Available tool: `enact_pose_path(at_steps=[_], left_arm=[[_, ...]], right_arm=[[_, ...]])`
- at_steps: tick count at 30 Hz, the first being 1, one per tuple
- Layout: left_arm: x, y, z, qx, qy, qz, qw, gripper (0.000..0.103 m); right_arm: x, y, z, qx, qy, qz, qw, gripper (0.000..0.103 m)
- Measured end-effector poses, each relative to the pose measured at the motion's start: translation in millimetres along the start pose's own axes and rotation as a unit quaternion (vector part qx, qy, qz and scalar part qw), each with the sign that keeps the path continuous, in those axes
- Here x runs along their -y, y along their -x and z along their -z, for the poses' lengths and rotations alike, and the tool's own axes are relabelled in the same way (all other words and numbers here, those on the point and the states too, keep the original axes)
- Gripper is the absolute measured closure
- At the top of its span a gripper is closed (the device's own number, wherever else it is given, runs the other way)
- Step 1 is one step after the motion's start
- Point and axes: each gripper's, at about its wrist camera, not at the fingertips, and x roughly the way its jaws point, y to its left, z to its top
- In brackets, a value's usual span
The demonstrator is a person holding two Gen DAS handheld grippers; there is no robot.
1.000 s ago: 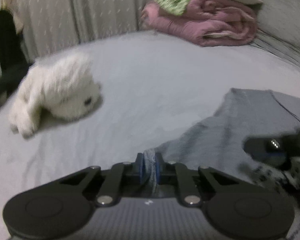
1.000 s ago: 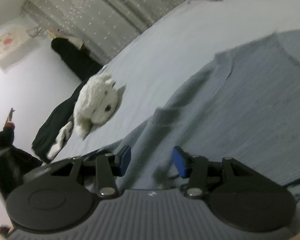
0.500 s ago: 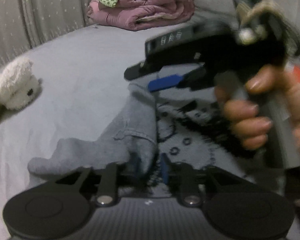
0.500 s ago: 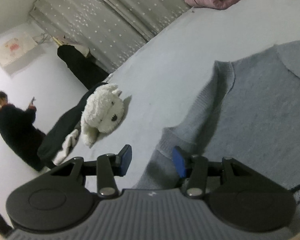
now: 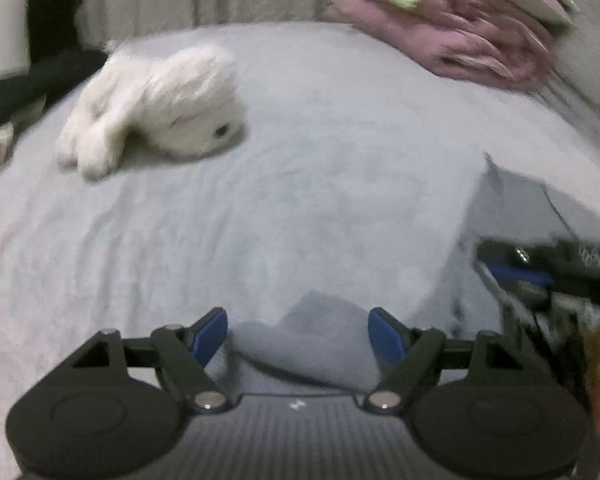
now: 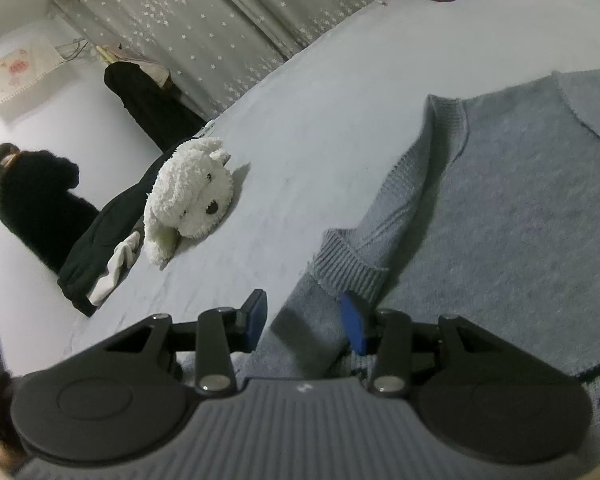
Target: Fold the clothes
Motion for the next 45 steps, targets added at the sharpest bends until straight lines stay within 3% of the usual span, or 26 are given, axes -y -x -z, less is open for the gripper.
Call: enact_pose_path(at_steps=[3,6,10,14,20,25,34,38,45], left_arm=[[-6,-10,-3,0.006,-0.013,0.014,0.9998,0.028],[1,-19,-1,0.001,-0.065,0.02,0.9977,0.032],[14,-29,9,-0.012,-0.103,0.009,0.9946,0.045],[25,-24,13,0.008,-0.105,0.018,0.9943,0.099],[21,-6,10,0.076,-0.062,-0.038,0.9945,0.1],[-1,10,-7,0.137,0.002,-0.081,0.9873,0.1],[-37,36,-4,0.26,0.112,-0.134,0.9496,0.1],[-45,25,4,0.261,0.131,-0.169,0.9414,0.1],[-68,-10,10,0.21,0.198,-0.188,0.9388,0.099]], right_arm=[[3,0,-1,0.0,-0.006,-0.004,1.0,0.057],[4,0,-1,0.0,-0.01,-0.005,1.0,0.058],[3,1,-1,0.001,-0.004,-0.002,1.0,0.058],[3,2,-1,0.005,-0.001,-0.001,1.0,0.058],[4,10,-2,0.035,-0.002,-0.002,0.999,0.058],[5,12,-4,0.048,-0.009,-0.002,0.999,0.058],[6,13,-6,0.067,-0.014,-0.004,0.998,0.058],[7,12,-6,0.064,-0.013,-0.001,0.998,0.058],[7,3,-2,0.05,0.008,0.02,0.999,0.058]])
